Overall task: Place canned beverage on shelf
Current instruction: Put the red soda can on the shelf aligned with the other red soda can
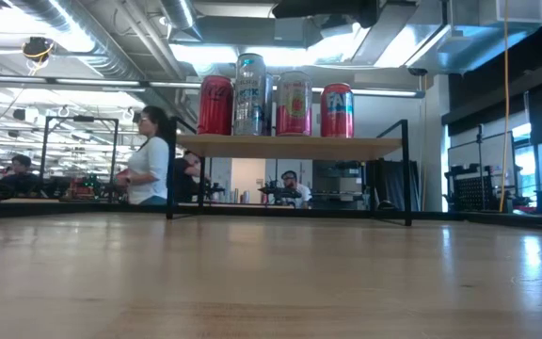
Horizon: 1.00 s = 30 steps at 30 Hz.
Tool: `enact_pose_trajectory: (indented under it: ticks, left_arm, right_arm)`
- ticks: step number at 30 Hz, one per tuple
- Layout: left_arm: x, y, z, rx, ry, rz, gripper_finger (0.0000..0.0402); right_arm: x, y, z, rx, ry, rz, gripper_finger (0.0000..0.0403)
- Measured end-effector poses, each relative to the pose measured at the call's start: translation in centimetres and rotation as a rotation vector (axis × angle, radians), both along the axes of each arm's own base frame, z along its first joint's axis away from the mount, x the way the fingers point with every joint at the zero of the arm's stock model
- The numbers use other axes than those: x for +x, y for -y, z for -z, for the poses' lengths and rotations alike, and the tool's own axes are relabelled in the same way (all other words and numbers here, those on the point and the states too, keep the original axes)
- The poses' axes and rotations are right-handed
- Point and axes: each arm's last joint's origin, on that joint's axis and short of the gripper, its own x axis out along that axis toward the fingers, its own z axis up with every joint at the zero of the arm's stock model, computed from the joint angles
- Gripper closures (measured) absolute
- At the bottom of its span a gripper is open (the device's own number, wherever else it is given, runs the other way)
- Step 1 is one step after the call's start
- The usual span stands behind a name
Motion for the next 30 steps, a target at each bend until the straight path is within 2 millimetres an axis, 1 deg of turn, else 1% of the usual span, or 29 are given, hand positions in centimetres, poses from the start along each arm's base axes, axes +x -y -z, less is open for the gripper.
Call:
enact_pose_trajectory:
  ticks: [5, 10, 12, 15, 19, 22, 25, 27, 30]
  left_arm:
    - [0.3, -0.2, 0.0, 0.002, -0.004, 0.022, 0.0041]
    - [0.5, -0.2, -0.1, -0.042, -0.052, -0.076, 0.0041]
    - [0.5, -0.2, -0.1, -0.058, -0.080, -0.185, 0.0041]
    - [0.5, -0.2, -0.1, -0.077, -0.096, -0.413, 0.0041]
    - [0.7, -0.5, -0.1, -0.089, -0.020, -0.688, 0.0041]
    - [0.5, -1.0, 1.1, -0.066, -0.014, -0.847, 0.0041]
    - [0.2, -1.8, 2.8, -0.024, -0.019, -0.948, 0.0041]
    - [0.0, -2.3, 3.9, 0.002, -0.018, -0.999, 0.0041]
    - [-0.1, -2.3, 5.3, -0.043, -0.055, -1.021, 0.0041]
  right_arm:
    - [0.0, 0.0, 0.0, 0.001, 0.001, 0.000, 0.0052]
    - [0.0, 0.0, 0.0, 0.001, 0.001, 0.000, 0.0052]
    - [0.0, 0.0, 0.0, 0.001, 0.001, 0.000, 0.0052]
    - [0.0, 0.0, 0.0, 0.001, 0.001, 0.000, 0.0052]
    - [0.0, 0.0, 0.0, 0.001, 0.001, -0.001, 0.0052]
    - [0.0, 0.0, 0.0, -0.006, 0.000, -0.004, 0.0052]
    - [0.0, 0.0, 0.0, -0.009, -0.001, -0.005, 0.0052]
    - [0.0, 0.0, 0.0, -0.009, -0.002, -0.005, 0.0052]
    - [0.0, 0.0, 0.0, -0.009, -0.003, -0.008, 0.0052]
